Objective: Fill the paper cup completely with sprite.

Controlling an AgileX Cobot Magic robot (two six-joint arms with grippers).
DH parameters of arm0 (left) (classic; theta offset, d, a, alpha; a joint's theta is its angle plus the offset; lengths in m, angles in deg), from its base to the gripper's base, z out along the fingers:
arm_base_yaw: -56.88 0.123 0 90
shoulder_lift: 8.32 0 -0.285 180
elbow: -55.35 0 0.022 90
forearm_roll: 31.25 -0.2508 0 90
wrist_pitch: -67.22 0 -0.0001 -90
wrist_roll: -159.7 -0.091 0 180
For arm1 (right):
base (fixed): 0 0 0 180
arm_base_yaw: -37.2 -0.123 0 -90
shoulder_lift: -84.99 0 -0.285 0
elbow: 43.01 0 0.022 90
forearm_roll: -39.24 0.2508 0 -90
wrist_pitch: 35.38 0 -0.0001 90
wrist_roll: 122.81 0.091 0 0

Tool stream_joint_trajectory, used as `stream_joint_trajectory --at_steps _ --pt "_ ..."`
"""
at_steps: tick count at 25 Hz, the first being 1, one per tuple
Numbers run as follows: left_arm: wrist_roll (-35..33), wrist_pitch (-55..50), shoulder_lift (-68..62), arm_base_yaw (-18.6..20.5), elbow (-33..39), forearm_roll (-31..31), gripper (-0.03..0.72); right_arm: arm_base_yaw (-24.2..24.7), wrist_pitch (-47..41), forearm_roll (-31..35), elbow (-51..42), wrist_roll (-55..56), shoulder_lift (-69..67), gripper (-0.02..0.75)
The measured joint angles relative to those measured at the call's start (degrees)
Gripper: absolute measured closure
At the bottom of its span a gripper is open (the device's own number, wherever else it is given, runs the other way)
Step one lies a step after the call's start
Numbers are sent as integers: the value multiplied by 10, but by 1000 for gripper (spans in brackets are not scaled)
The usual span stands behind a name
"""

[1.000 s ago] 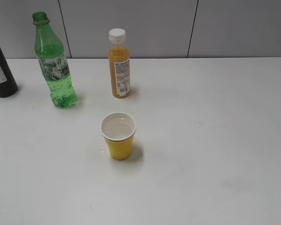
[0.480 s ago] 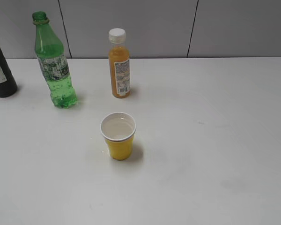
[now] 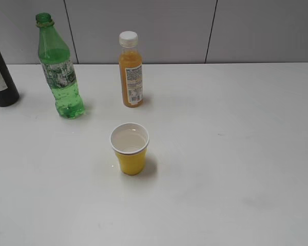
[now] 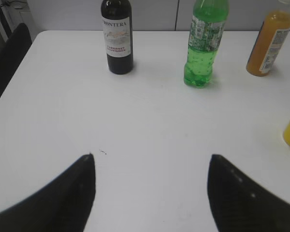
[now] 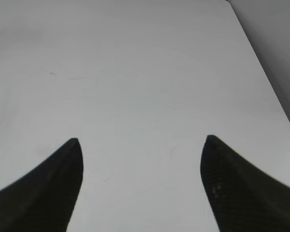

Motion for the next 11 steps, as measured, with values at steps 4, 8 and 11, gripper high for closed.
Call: stream_joint_trajectory --at_steps 4,8,11 --pt "0 0 0 0 0 0 136 0 0 0 0 0 0 153" --pt "0 0 0 0 0 0 136 0 0 0 0 0 0 153" --pt "0 0 0 0 0 0 136 0 0 0 0 0 0 153"
